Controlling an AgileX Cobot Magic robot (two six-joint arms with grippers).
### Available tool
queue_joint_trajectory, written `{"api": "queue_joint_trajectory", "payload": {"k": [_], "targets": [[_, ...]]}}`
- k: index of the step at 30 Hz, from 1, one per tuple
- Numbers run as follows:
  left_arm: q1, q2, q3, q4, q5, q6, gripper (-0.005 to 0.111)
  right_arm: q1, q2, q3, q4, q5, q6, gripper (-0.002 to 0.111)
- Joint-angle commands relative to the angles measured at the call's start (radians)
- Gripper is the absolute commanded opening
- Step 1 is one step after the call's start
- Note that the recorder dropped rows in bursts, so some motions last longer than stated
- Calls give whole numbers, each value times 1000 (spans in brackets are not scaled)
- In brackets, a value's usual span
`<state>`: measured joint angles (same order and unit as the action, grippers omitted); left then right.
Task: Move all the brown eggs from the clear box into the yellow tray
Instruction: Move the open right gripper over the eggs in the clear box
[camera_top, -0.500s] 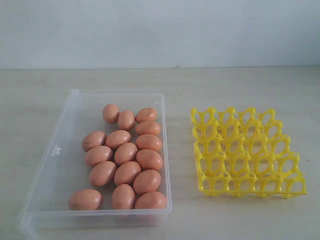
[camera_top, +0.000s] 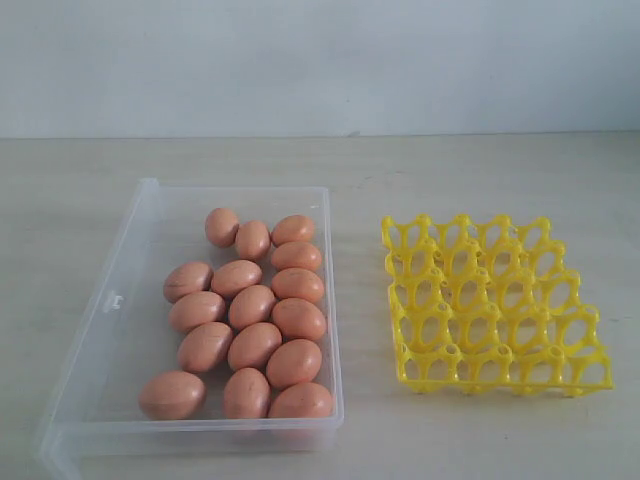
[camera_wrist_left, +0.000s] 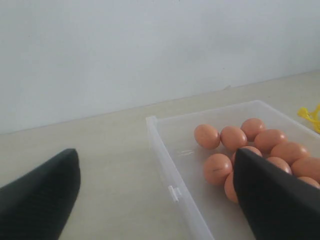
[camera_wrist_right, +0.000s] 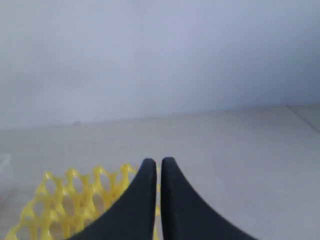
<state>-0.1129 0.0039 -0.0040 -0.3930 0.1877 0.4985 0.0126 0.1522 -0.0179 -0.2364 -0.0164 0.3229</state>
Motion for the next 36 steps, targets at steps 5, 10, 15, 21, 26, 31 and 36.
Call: {"api": "queue_joint_trajectory", "payload": {"k": [5, 10, 15, 21, 26, 31, 36], "targets": [[-2, -4, 4, -7, -10, -8, 78, -3, -1, -5, 37, -463, 241, 0], [-2, -4, 4, -7, -10, -8, 78, -3, 10, -12, -59, -739, 546, 0], [-2, -4, 4, -7, -10, -8, 78, -3, 185, -70, -526, -939, 605, 0], [-2, -4, 4, -7, -10, -8, 78, -3, 389, -134, -669, -1011, 537, 0], [-2, -4, 4, -7, -10, -8, 78, -3, 633, -303, -1081, -951, 915, 0], [-2, -4, 4, -7, -10, -8, 78, 108, 891, -443, -1277, -977, 1002, 0], [-2, -4, 4, -7, -10, -8, 78, 375, 1049, -542, -1332, -691, 944, 0]]}}
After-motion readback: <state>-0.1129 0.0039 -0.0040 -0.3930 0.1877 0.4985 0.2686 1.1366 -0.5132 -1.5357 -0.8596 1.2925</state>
